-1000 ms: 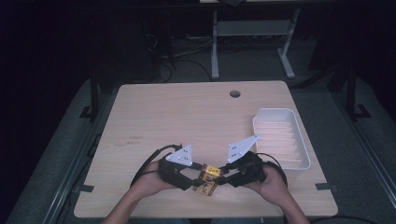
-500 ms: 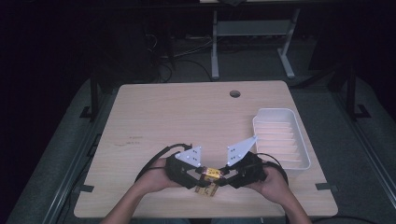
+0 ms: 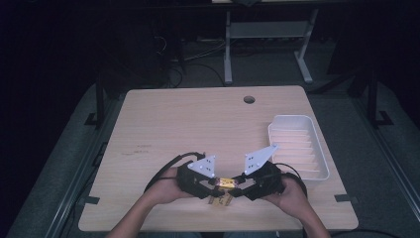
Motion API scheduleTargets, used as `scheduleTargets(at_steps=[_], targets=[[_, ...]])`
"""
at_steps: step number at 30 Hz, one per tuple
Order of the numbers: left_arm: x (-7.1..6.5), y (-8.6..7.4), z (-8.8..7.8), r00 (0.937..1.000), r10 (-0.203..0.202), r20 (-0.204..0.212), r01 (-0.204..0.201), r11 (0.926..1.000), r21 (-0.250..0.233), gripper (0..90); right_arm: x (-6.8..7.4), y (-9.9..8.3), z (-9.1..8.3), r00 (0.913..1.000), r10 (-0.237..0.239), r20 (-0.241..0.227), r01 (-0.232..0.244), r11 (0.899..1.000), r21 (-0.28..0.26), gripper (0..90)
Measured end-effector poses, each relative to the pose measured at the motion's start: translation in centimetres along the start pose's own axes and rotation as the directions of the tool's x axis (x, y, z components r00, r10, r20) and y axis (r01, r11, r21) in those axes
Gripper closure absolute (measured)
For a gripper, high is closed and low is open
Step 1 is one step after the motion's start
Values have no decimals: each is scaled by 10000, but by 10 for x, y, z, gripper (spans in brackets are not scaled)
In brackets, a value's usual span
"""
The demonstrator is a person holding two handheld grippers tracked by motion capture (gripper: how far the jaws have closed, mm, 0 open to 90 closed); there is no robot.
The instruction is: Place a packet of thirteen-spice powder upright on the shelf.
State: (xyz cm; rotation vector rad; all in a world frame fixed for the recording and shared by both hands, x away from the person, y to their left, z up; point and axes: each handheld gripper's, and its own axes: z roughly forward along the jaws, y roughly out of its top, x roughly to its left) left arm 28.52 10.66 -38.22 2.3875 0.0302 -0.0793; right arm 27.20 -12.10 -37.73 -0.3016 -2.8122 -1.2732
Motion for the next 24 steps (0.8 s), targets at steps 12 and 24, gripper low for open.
scheduleTargets(at_steps=[12,24], targets=[[14,-4,-19,9970,-499,-598,485,9985,-242,674,4,-24,-10,9939,899,632,-877,9954,-380,420],[41,7,-28,9868,-1034,-1249,963,9935,-615,673,11,-37,-2,9983,462,343,-464,9989,28,342]])
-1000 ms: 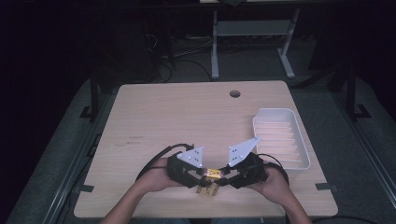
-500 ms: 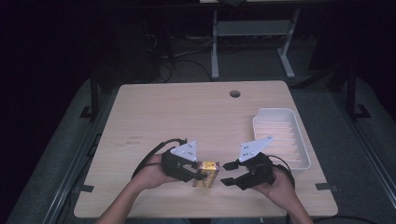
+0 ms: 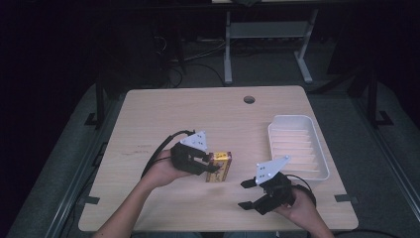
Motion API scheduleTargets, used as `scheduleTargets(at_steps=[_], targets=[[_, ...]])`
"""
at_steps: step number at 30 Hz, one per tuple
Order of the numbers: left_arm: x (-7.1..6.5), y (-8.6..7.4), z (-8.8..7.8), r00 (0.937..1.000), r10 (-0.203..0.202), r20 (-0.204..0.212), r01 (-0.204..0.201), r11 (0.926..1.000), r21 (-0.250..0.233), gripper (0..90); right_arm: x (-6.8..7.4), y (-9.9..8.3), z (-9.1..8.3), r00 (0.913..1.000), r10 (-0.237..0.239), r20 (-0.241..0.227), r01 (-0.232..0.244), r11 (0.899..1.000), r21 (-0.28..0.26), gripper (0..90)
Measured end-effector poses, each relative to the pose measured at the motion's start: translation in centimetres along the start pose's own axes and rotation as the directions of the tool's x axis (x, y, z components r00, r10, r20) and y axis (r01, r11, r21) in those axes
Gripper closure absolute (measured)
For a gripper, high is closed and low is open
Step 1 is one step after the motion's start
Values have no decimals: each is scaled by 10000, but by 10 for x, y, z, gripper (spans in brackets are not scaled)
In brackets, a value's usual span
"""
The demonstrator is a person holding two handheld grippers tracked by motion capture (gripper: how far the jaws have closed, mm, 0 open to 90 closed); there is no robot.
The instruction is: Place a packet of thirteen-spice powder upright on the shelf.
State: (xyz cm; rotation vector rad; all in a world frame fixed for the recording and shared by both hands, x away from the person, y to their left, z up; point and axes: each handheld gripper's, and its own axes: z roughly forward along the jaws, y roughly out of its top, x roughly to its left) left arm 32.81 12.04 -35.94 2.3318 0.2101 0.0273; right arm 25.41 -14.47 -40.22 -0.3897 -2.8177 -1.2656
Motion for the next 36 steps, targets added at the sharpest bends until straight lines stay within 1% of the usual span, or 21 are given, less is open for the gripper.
scheduleTargets(at_steps=[2,6,8,9,10,11,12,13,14,17,18,21,23,24,26,27,28,30,31,34,36], targets=[[3,5,1,9999,-9,-106,8,10000,-98,673,1,-1,1,10000,-25,-21,25,10000,55,334],[6,12,3,9997,-13,-235,11,9999,-107,673,2,-1,4,9999,-121,-102,122,9998,150,331],[10,19,6,9996,-15,-284,11,9999,-152,673,2,-2,6,9996,-182,-200,187,9995,241,328],[10,19,6,9996,-15,-284,11,9999,-152,673,2,-2,6,9996,-182,-200,187,9995,241,328],[11,21,8,9995,-4,-311,-1,9999,-161,672,3,-2,8,9995,-249,-199,256,9990,362,330],[12,24,9,9995,6,-313,-11,9999,-160,672,3,-2,8,9995,-249,-199,256,9990,362,330],[15,29,13,9994,-15,-336,8,9998,-211,673,4,-2,8,9990,-316,-317,329,9987,396,346],[15,29,13,9994,-15,-336,8,9998,-211,673,4,-2,8,9990,-316,-317,329,9987,396,346],[17,33,16,9992,-16,-388,7,9997,-250,673,5,-2,9,9984,-430,-361,442,9984,341,341],[20,38,19,9991,-44,-424,32,9996,-278,672,5,-2,9,9979,-523,-373,536,9979,354,334],[23,43,23,9993,-32,-384,21,9995,-305,673,5,-2,10,9980,-545,-328,558,9976,411,325],[27,51,29,9992,-40,-386,26,9994,-354,672,5,-2,12,9975,-558,-429,582,9967,569,314],[28,54,32,9994,-62,-352,48,9992,-389,672,6,-2,13,9971,-625,-439,651,9961,594,314],[31,60,37,9995,-101,-304,86,9988,-480,672,6,-2,14,9958,-773,-496,802,9950,600,309],[34,67,42,9997,-89,-208,78,9985,-546,672,7,-2,14,9948,-893,-495,924,9937,640,308],[34,67,42,9997,-89,-208,78,9985,-546,672,7,-2,14,9948,-893,-495,924,9937,640,308],[36,70,44,9999,-44,-138,36,9985,-541,672,7,-2,14,9944,-916,-527,950,9933,654,308],[37,78,49,9998,80,-154,-87,9988,-481,672,8,-3,15,9943,-873,-604,919,9928,771,304],[39,85,54,9999,86,-89,-91,9983,-569,672,8,-3,15,9939,-927,-598,973,9921,787,305],[42,94,63,9999,138,-63,-142,9978,-647,672,9,-3,16,9926,-1037,-635,1086,9909,798,307],[44,99,68,9998,176,12,-175,9974,-696,672,9,-3,17,9907,-1198,-638,1249,9887,833,313]])
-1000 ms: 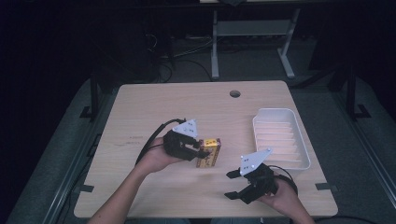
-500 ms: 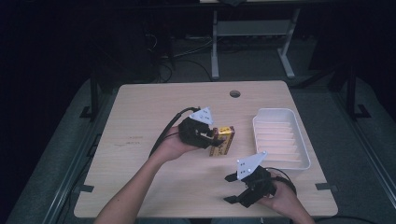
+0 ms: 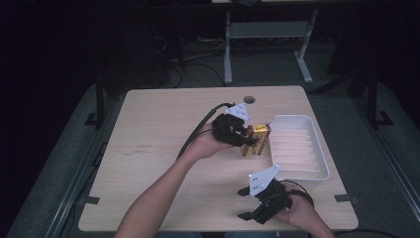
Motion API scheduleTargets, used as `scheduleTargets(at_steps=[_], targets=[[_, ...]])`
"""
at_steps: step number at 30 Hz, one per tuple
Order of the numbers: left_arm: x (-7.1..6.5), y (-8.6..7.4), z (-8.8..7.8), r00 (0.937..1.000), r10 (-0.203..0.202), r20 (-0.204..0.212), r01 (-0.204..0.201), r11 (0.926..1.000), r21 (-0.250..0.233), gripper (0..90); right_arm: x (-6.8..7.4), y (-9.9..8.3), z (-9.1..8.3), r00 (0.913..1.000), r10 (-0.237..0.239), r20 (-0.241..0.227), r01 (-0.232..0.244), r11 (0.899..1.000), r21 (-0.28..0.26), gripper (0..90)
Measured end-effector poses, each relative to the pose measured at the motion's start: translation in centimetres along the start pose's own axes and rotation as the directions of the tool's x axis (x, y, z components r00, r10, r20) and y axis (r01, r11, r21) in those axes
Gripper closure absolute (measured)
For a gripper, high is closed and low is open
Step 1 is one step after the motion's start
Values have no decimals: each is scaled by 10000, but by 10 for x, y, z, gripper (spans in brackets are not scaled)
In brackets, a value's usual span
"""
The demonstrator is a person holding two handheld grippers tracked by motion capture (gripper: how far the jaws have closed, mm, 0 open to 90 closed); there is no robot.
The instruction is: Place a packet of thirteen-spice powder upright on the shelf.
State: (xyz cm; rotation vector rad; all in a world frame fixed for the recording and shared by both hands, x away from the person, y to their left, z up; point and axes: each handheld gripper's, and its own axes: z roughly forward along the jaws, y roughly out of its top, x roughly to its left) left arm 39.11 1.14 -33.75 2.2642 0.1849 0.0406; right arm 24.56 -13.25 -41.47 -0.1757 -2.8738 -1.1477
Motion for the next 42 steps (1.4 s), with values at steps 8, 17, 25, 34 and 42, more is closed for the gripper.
scheduleTargets(at_steps=[8,17,25,34,42], targets=[[5,14,17,9999,63,85,-62,9999,-141,672,1,2,4,9998,-120,-140,121,9999,53,305],[5,34,38,9995,225,230,-217,9992,-341,672,2,1,2,9996,-115,-277,117,9999,46,304],[6,45,53,9987,225,448,-208,9991,-379,672,3,1,2,9992,-144,-361,146,9999,46,300],[7,51,73,9975,160,685,-141,9995,-274,672,4,0,1,9988,-156,-460,158,9999,47,300],[9,54,83,9967,139,796,-127,9998,-154,672,4,-3,1,9987,-133,-490,136,9999,59,298]])
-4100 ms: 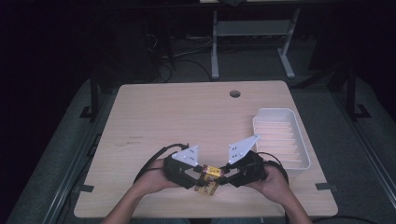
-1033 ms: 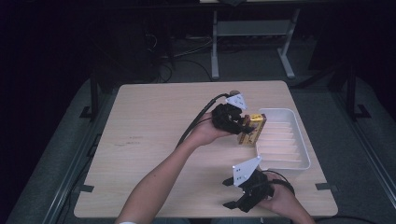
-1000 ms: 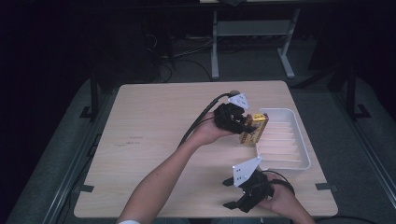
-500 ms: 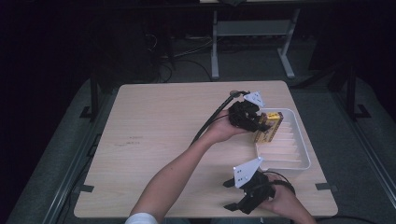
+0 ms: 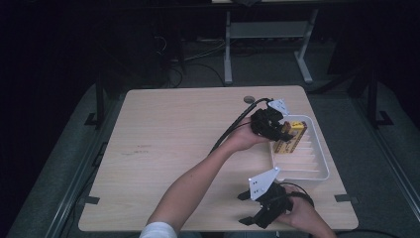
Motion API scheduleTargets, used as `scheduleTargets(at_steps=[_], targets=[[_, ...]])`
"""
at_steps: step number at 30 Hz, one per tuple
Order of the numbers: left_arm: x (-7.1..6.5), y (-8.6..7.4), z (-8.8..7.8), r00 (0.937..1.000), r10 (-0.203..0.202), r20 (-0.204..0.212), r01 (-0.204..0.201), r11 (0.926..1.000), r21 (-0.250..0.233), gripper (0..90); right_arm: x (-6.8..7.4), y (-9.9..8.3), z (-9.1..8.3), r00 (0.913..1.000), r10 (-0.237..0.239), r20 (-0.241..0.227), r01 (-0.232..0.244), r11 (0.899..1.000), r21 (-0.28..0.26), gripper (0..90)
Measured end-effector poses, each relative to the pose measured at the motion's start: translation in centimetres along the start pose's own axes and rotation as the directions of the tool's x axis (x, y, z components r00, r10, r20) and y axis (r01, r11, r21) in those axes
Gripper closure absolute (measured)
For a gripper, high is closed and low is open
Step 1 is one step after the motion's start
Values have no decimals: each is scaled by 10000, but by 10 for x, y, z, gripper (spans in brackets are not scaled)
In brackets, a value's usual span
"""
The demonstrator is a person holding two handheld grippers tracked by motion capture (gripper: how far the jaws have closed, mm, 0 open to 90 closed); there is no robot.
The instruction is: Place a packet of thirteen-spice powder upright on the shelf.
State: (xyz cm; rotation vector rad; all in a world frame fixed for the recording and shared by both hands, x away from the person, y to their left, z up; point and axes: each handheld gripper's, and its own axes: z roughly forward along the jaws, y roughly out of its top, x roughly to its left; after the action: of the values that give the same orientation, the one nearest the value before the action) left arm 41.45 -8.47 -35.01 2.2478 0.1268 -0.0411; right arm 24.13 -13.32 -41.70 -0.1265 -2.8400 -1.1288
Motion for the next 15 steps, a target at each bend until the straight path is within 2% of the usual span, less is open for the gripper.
scheduleTargets(at_steps=[8,11,15], targets=[[2,2,5,9999,-114,117,115,9999,-83,672,1,-1,0,10000,38,-22,-38,10000,32,297],[0,3,6,9998,32,179,-32,10000,7,672,1,-1,0,10000,3,-10,-3,10000,6,297],[0,3,10,9997,-9,225,8,10000,72,672,1,-1,1,10000,26,-29,-26,10000,42,297]])
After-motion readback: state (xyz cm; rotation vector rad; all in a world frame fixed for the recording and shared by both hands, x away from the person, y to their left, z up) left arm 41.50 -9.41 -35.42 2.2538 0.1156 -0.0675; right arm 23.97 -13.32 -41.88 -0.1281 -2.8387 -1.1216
